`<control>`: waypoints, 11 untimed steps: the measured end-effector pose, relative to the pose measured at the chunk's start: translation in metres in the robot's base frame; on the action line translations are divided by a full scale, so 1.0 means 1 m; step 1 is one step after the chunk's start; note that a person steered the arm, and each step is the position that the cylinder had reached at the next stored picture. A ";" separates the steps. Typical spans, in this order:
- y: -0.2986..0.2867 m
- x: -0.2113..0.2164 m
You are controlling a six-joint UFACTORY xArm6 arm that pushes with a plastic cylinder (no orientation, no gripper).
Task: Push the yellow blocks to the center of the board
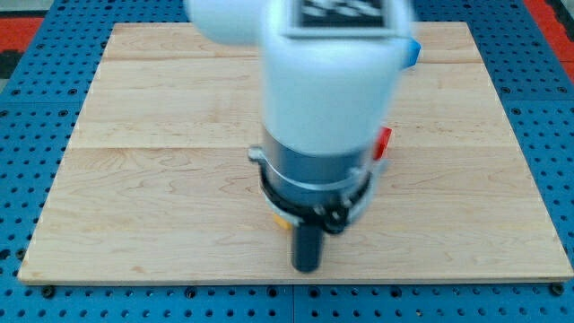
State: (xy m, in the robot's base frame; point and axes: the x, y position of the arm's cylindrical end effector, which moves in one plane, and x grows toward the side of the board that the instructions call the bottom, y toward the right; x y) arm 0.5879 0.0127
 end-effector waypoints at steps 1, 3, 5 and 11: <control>-0.018 -0.026; -0.037 -0.073; -0.019 -0.101; 0.028 -0.185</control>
